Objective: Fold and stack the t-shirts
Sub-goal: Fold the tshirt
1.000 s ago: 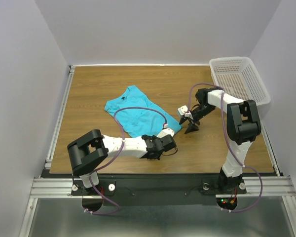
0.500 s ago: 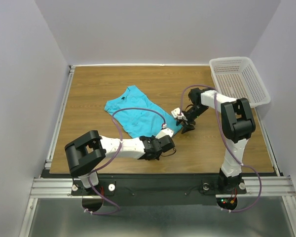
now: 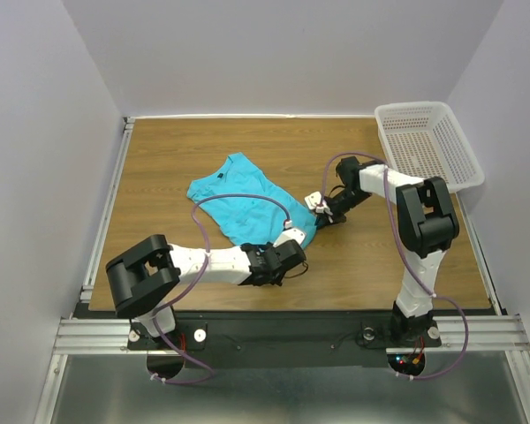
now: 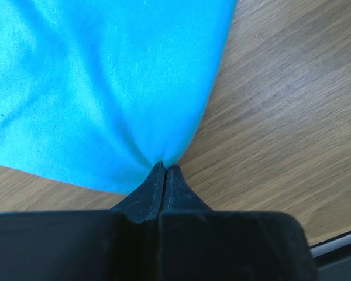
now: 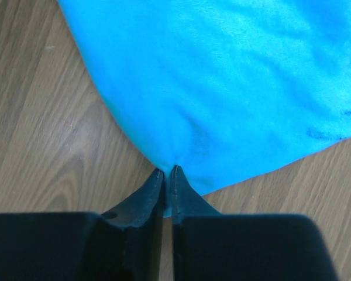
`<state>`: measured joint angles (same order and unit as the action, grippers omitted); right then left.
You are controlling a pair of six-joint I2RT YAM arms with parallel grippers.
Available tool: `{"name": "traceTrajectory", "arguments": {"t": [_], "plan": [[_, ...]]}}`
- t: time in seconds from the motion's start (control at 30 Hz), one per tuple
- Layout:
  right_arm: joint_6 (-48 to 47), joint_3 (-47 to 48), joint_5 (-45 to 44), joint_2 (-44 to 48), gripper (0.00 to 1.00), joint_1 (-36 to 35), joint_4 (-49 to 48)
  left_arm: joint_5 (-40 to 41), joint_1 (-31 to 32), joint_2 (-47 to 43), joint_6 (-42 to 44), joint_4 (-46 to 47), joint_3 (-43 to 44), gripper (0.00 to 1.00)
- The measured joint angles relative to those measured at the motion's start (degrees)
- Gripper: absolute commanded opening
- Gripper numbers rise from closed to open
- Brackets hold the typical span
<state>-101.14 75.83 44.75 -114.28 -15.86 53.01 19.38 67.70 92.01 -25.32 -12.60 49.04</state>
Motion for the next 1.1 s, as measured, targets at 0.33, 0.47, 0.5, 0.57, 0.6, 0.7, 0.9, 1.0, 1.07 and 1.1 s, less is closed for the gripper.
{"name": "traceTrajectory", "arguments": {"t": [0.33, 0.47, 0.5, 0.57, 0.6, 0.7, 0.9, 1.0, 1.07, 1.1], "plan": [[4.8, 0.0, 0.3, 1.7, 0.01, -0.7, 0.1, -6.5, -6.3, -9.0, 0.1, 1.0, -5.5, 0.00], [7.4, 4.2, 1.2, 1.7, 0.01, -0.9, 3.9, -10.0, -11.5, -17.1, 1.3, 0.8, -6.3, 0.00], [8.5, 6.0, 1.9, 1.7, 0.01, -0.9, 4.7, -10.9, -13.3, -19.3, 1.7, 0.9, -6.3, 0.00], [12.0, 10.1, 3.7, 1.7, 0.01, -0.9, 5.7, -12.6, -15.9, -22.1, 2.7, 0.9, -6.3, 0.00], [13.1, 11.5, 4.2, 1.7, 0.01, -0.9, 6.0, -13.3, -18.4, -24.4, 3.3, 0.9, -6.3, 0.00], [19.8, 19.4, 6.4, 0.6, 0.01, -1.6, 7.3, -15.8, -22.8, -26.3, 5.2, 0.4, -5.5, 0.00], [35.6, 41.5, 8.6, -8.3, 0.01, -3.9, 6.4, -19.1, -31.9, -26.2, 10.2, -1.8, -0.6, 0.00], [44.3, 50.2, 8.9, -13.2, 0.01, -5.3, 4.4, -19.2, -37.3, -25.9, 12.5, -2.6, 2.7, 0.00], [49.7, 54.7, 8.8, -16.2, 0.01, -6.1, 2.1, -18.9, -40.4, -25.2, 13.7, -2.8, 4.7, 0.00], [52.1, 56.5, 8.8, -17.6, 0.01, -6.5, 1.2, -18.7, -41.8, -24.8, 14.4, -2.9, 5.5, 0.00]]}}
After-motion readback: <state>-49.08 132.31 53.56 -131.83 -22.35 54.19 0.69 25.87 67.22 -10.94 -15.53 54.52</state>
